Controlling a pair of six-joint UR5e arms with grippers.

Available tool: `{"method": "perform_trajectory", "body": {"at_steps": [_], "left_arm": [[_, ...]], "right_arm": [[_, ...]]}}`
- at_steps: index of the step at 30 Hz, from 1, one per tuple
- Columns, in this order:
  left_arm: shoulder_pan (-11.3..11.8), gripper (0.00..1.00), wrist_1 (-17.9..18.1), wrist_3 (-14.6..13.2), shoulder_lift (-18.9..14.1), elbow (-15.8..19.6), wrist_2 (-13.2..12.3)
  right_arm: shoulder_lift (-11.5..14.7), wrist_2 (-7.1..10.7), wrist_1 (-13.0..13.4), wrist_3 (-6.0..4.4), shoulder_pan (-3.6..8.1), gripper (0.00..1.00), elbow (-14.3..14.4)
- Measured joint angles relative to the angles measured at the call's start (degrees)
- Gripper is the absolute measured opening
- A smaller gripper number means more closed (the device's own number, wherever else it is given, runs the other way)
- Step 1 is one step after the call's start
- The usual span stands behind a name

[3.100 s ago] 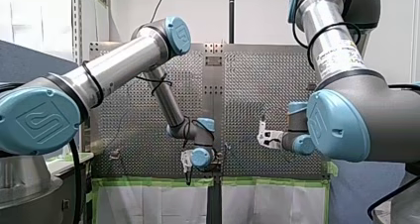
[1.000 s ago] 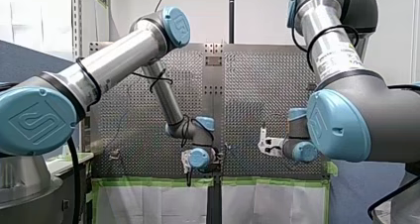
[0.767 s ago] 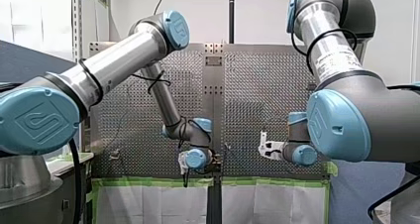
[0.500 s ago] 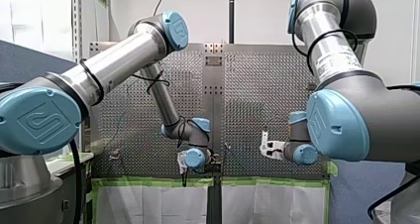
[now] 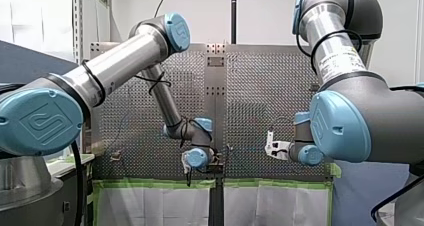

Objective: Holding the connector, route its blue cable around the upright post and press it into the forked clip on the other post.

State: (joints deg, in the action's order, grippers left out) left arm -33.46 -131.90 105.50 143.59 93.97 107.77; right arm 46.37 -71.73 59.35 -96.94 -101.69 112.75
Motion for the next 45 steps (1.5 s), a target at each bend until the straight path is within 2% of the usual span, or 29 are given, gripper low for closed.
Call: {"method": "perform_trajectory", "body": {"at_steps": [8,14,17,25,38,45], "left_arm": [[0.16,0.00,0.40,0.21,2.69,-0.46,-0.36],[0.50,0.00,0.51,0.51,3.12,-1.49,-0.69],[0.69,0.00,0.32,0.56,3.16,-2.32,-0.99],[1.13,0.00,-1.07,0.58,3.17,-4.17,-2.02],[2.41,0.00,-3.18,0.58,3.33,-6.49,-3.64],[2.38,0.00,-5.07,-0.74,5.61,-8.60,-4.32]], "right_arm": [[0.00,-0.01,-0.16,-0.10,0.14,0.00,-0.13],[0.00,-0.10,-0.14,-0.18,0.25,0.00,-0.19],[0.00,-0.15,0.29,-0.54,0.31,0.00,-0.25],[-0.03,-0.14,0.61,-1.24,0.46,0.00,-0.63],[-0.07,-0.08,-0.10,-1.28,0.51,0.00,-0.86],[-0.09,-0.01,0.24,-1.14,0.50,0.00,-0.83]]}}
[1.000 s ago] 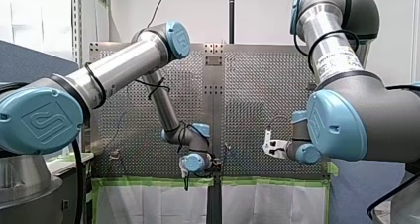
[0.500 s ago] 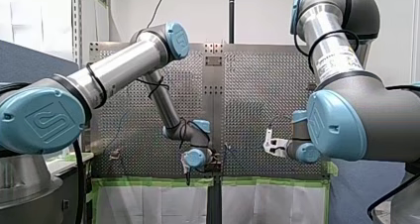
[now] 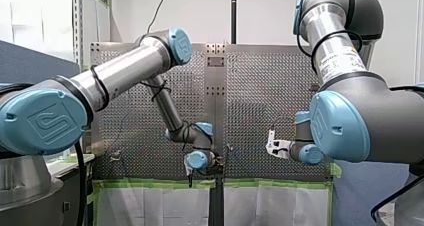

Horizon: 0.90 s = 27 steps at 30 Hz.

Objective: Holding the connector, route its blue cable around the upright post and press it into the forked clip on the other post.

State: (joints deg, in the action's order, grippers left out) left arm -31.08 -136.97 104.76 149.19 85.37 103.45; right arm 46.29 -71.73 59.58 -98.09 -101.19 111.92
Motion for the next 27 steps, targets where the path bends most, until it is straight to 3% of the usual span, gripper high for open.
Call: {"method": "perform_trajectory", "body": {"at_steps": [16,27], "left_arm": [[2.14,0.00,-2.61,-0.30,0.86,-4.73,-1.14],[2.56,0.00,-3.49,-0.76,0.86,-5.71,-1.53]], "right_arm": [[-0.26,0.05,0.53,-0.88,0.10,0.00,-1.12],[-0.40,0.11,0.79,-1.74,0.46,0.00,-1.72]]}}
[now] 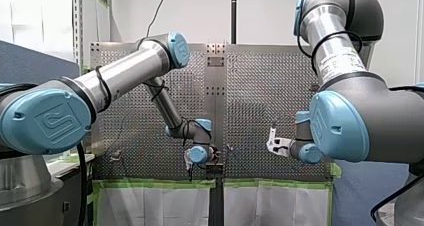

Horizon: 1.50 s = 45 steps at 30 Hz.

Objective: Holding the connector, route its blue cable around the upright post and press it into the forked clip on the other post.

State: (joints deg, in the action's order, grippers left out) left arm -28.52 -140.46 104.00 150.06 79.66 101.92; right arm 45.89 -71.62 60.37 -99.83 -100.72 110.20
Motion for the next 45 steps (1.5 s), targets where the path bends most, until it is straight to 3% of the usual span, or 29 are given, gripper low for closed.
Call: {"method": "perform_trajectory", "body": {"at_steps": [4,8,17,24,26,27,29,30,32,36,37,41,45], "left_arm": [[0.05,0.00,-0.19,-0.25,0.00,0.02,0.14],[0.03,0.14,-0.37,-0.42,0.00,0.02,0.38],[-0.06,0.14,-1.09,-0.55,-0.02,0.03,0.51],[-0.14,0.16,-1.72,-0.77,-0.06,0.02,0.51],[-0.15,0.27,-1.89,-1.01,-0.07,0.03,0.51],[-0.14,0.27,-1.94,-1.12,-0.06,0.03,0.51],[-0.09,0.55,-1.99,-1.37,-0.07,0.01,0.51],[-0.06,0.55,-2.00,-1.47,-0.07,0.01,0.51],[-0.01,0.82,-2.05,-1.79,-0.09,0.01,0.60],[-0.03,0.86,-2.68,-2.69,-0.10,0.01,1.67],[-0.07,1.00,-2.83,-2.88,-0.10,0.02,2.13],[-0.38,1.00,-3.78,-3.17,-0.30,0.04,2.84],[-0.84,1.00,-5.37,-3.52,-0.97,0.77,1.80]], "right_arm": [[-0.03,0.18,0.03,-0.02,0.24,0.00,-0.02],[-0.09,0.72,0.20,-0.14,0.53,0.00,-0.09],[-0.16,2.22,0.08,-1.18,1.12,0.00,-0.86],[-0.21,2.58,-0.69,-1.26,1.25,0.00,-1.56],[-0.21,2.63,-0.76,-1.20,1.26,0.00,-1.59],[-0.21,2.65,-0.78,-1.17,1.26,0.00,-1.59],[-0.26,2.70,-0.83,-1.12,1.26,0.00,-1.59],[-0.27,2.72,-0.84,-1.12,1.26,0.00,-1.59],[-0.29,2.82,-0.85,-1.07,1.23,0.00,-1.60],[-0.33,2.99,-0.86,-1.00,1.05,0.00,-1.61],[-0.35,3.02,-0.86,-0.97,1.00,0.00,-1.61],[-0.38,3.05,-0.86,-0.93,0.94,0.00,-1.61],[-0.41,3.05,-0.86,-0.91,0.92,0.00,-1.61]]}}
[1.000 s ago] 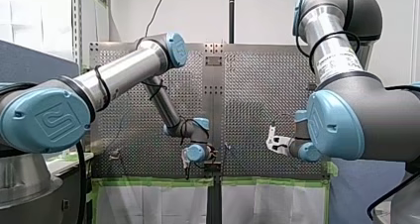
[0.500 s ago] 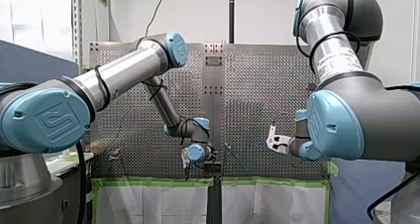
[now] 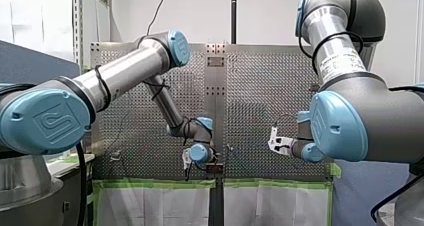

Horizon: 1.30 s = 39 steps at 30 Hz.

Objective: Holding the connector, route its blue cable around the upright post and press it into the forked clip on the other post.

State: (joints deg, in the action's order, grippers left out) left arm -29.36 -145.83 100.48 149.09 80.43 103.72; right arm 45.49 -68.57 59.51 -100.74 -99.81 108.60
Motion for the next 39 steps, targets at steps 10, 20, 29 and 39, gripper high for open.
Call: {"method": "perform_trajectory", "body": {"at_steps": [10,20,29,39], "left_arm": [[-0.80,1.00,0.59,-0.28,-4.82,5.08,-3.84],[-2.22,1.00,-1.18,-0.82,-5.85,8.56,-6.04],[-2.87,1.00,-0.79,-0.96,-5.92,9.19,-9.26],[-3.23,1.00,-0.02,-1.00,-6.17,9.28,-8.48]], "right_arm": [[-0.13,-0.02,-0.28,0.17,-0.30,0.00,0.01],[-0.21,0.00,-0.60,0.19,-0.39,0.00,0.01],[-0.25,0.00,-0.61,0.24,-0.43,0.00,0.03],[-0.26,0.00,-0.61,0.33,-0.48,0.00,0.03]]}}
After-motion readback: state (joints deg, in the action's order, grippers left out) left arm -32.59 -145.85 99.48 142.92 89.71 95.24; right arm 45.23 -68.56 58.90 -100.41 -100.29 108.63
